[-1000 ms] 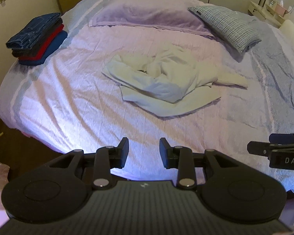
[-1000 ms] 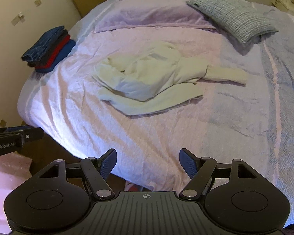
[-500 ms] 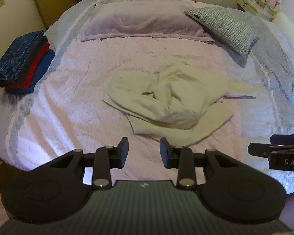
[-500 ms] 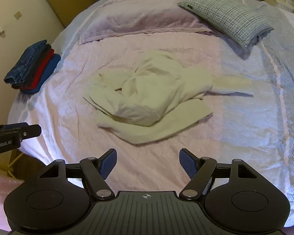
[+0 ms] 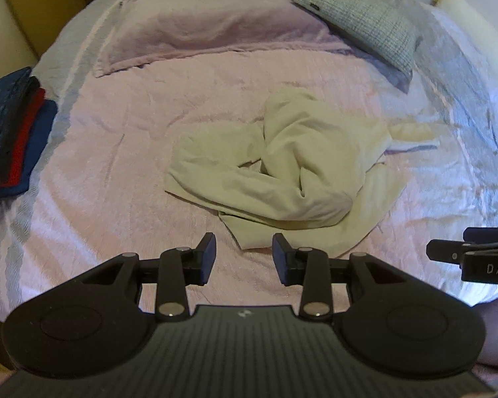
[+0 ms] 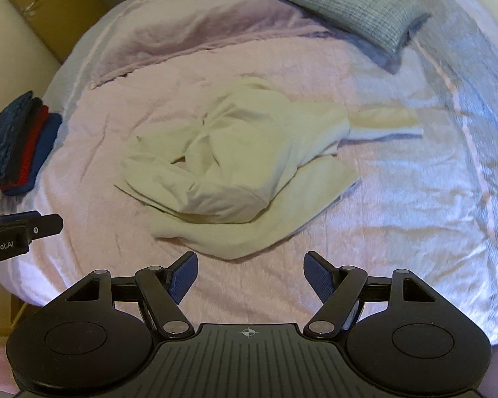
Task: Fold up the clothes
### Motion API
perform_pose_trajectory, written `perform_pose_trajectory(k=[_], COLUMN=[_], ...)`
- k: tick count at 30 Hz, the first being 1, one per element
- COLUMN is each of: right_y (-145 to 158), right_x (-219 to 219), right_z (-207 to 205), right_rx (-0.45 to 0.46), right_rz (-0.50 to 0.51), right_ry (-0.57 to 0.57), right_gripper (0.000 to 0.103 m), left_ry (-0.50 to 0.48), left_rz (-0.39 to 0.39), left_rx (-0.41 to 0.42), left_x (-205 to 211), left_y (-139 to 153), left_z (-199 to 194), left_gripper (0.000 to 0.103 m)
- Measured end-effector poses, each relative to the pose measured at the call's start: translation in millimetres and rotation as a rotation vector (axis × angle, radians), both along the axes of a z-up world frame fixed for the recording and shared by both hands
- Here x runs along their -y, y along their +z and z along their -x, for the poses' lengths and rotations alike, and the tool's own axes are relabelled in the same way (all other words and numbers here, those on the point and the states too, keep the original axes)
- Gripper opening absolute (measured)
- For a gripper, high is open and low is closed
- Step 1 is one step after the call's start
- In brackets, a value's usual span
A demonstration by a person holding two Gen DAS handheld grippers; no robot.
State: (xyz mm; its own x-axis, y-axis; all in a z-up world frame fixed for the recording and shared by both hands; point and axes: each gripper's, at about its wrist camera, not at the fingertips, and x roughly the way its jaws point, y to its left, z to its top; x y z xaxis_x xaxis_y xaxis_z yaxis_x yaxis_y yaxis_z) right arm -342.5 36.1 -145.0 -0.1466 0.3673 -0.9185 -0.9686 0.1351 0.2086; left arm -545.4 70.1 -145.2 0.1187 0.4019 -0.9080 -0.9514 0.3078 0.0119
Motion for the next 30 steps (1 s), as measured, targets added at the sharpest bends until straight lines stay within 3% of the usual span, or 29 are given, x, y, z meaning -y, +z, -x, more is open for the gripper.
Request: perform_pose_trajectory(k=[7,15,23,30], right_y=[-15,-32,-68,-111], right_x=[-3,0,-23,-35], right_z=[-11,-66,-131,-172], right_rx=[0.023,0.026,0.075,0.082], right_rz=[0.029,0.082,0.065,0.100], right_ry=[-0.056,-0.137,-0.102,-0.117], right_gripper=[0.074,0.074,0.074,0.074], left_ry=[-0.101,-0.162,-0.195,-0.349], left_rz=[0.012,0.026,-0.037,-0.170], left_rx=[0.023,0.009,-0.093,-0.281], left_x=[-6,-8,-3,8], left_y=[-18,-43,-91,-154], left_z=[-14,-58,-118,-183], left_gripper=[0.033,0.033,0.034,0.036])
